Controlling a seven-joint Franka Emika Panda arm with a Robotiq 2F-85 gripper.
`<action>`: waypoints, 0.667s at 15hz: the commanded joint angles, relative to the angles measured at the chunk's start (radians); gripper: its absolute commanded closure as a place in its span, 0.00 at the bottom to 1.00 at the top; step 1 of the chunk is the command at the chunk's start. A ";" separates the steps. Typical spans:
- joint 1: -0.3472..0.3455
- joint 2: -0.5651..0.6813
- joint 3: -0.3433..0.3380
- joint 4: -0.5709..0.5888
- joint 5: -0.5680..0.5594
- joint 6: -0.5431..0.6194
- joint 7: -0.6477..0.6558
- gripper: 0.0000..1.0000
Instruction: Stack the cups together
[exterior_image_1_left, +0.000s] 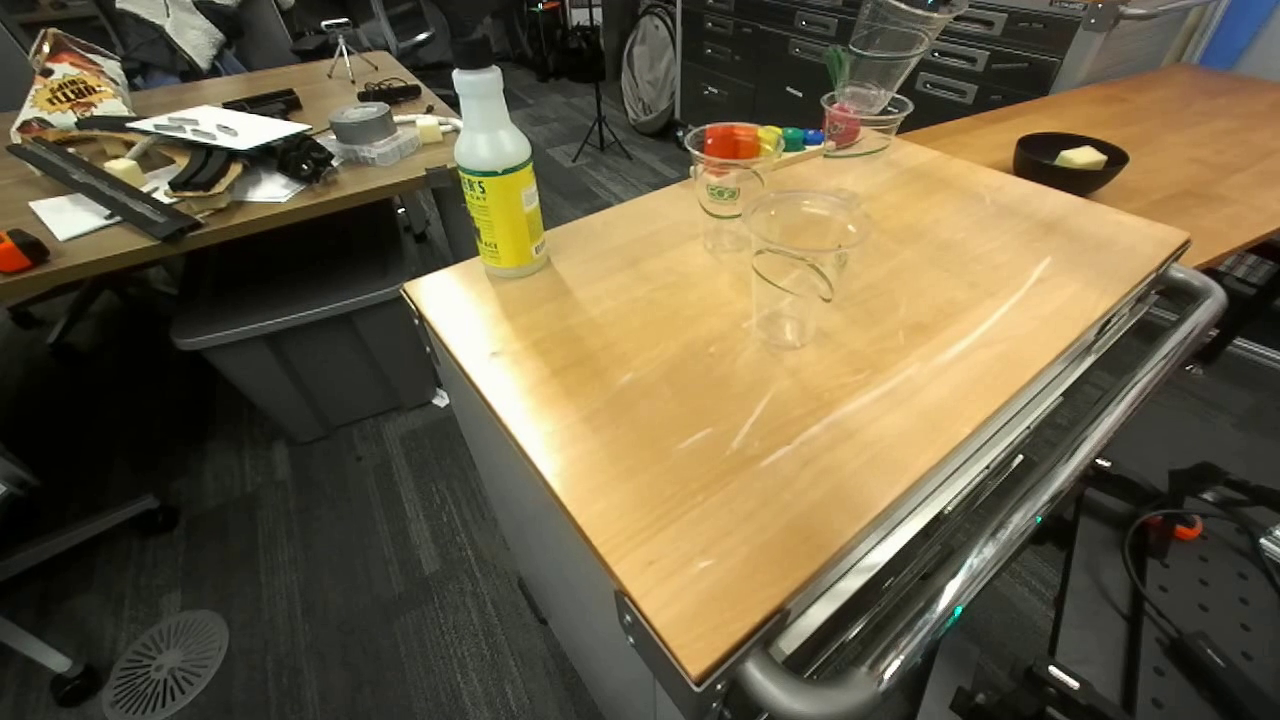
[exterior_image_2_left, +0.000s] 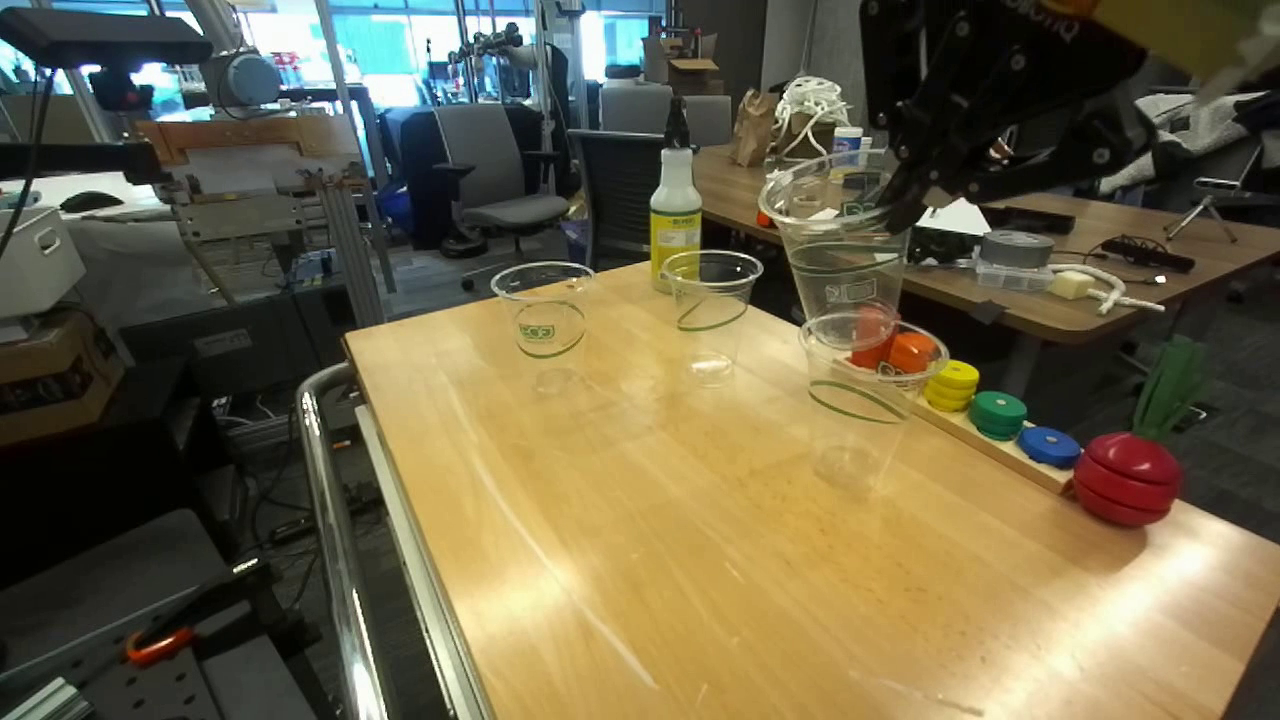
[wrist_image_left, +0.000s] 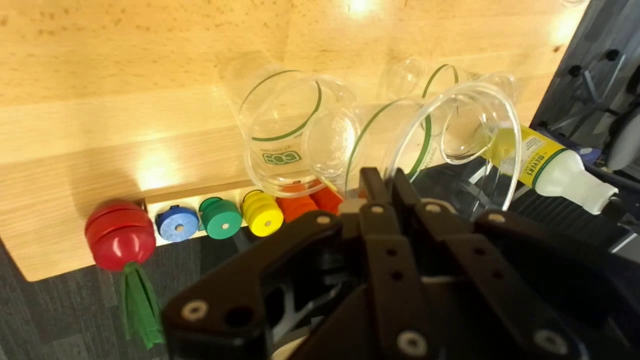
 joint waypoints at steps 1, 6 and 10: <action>-0.032 0.065 0.024 0.089 -0.034 -0.055 0.053 0.94; -0.065 0.109 0.036 0.127 -0.038 -0.099 0.071 0.93; -0.092 0.132 0.042 0.142 -0.031 -0.147 0.071 0.88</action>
